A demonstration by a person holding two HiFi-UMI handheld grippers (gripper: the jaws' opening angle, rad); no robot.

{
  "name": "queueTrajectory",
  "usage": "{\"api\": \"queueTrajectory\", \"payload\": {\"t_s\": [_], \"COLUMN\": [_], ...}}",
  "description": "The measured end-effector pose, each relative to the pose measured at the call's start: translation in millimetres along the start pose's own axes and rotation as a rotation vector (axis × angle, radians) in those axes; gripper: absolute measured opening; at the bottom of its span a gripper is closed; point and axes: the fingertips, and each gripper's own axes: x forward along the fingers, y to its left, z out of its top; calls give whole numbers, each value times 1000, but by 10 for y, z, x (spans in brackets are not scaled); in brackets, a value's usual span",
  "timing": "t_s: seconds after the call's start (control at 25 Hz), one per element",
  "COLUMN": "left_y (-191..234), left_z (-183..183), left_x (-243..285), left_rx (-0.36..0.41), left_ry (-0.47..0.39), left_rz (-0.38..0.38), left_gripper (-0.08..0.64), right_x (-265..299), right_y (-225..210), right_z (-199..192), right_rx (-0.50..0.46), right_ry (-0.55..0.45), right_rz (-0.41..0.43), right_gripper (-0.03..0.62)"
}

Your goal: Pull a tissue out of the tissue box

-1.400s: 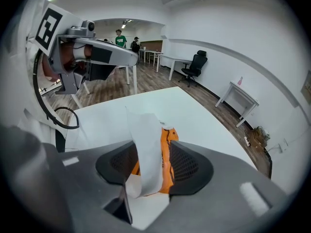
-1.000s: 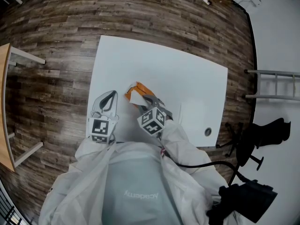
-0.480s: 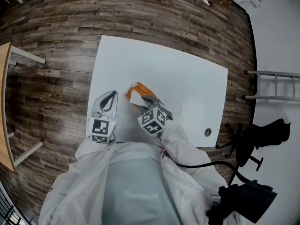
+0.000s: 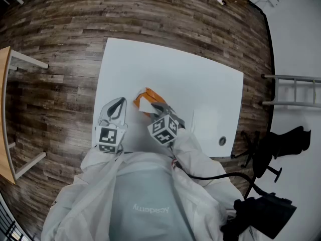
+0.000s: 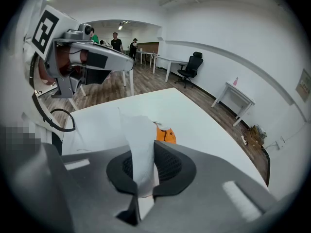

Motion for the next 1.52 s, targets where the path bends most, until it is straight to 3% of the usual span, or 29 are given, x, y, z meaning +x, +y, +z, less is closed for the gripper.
{"api": "queueTrajectory", "payload": {"t_s": [0.72,1.04,1.52], "left_y": [-143,-328,-310], "left_z": [-116,-164,-174], "left_x": [95,126,116], "left_rx": [-6,0,5], "left_ry": [33,44,42], "left_rz": [-44,-92,-97], "left_gripper": [-2,-2,-2], "right_x": [-145,-319,-525], "right_y": [-68,-87,-136], "right_z": [98,260,403], "right_rx": [25,53,112], "right_ry": [-38,-90,-156], "right_rz": [-13,-15,-19], "right_gripper": [5,5,5]}}
